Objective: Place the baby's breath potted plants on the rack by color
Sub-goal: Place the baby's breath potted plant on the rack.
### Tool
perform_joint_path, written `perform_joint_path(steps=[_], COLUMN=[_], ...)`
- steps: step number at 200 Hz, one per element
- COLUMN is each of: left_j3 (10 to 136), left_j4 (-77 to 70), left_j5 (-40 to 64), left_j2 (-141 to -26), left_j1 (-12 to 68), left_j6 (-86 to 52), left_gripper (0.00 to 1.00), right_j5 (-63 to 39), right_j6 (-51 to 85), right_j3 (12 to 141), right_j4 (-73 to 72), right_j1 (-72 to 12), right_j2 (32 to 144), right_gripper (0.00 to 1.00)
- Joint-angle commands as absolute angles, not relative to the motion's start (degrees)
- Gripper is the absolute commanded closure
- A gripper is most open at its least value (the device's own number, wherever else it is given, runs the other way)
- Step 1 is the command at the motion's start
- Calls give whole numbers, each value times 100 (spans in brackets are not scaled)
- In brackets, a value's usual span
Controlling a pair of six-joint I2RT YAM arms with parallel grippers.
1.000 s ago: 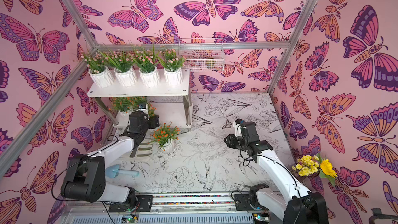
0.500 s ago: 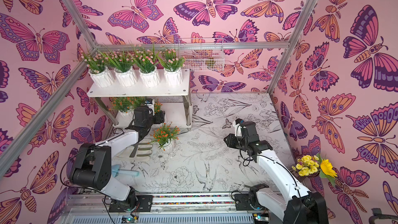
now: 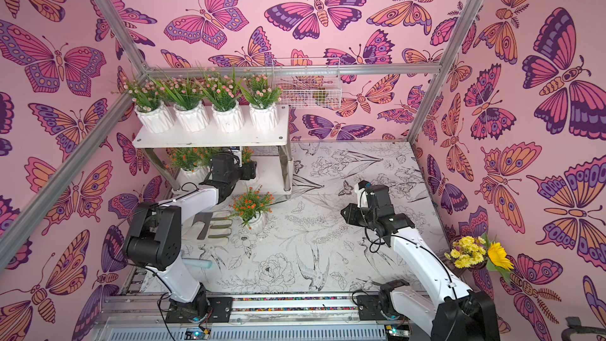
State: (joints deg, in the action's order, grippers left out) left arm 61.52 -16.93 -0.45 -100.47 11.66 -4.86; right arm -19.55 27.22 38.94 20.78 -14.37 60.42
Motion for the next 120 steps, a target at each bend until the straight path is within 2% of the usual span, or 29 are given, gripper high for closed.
perform_joint_path(steps=[1, 17, 96, 120], left_j3=[6438, 6481, 6465, 6424], left_j4=[-1735, -1661, -1649, -1629], left_j5=[-105, -133, -182, -240], left_j2=[-10123, -10168, -10122, -10029], left_j1=[1191, 1195, 1239, 1270], left_j6=[-401, -397, -417, -390], left_gripper=[32, 29, 0, 0], right_j5=[-1908, -1916, -1944, -1934], right_j6=[2765, 2764, 2750, 2737], right_j3=[3876, 3877, 3896, 3892], right_j4=[2075, 2087, 2140, 2182], right_j1=[-1402, -1397, -1400, -1400], right_j2=[6082, 6072, 5995, 5935], right_gripper=[77, 77, 77, 77])
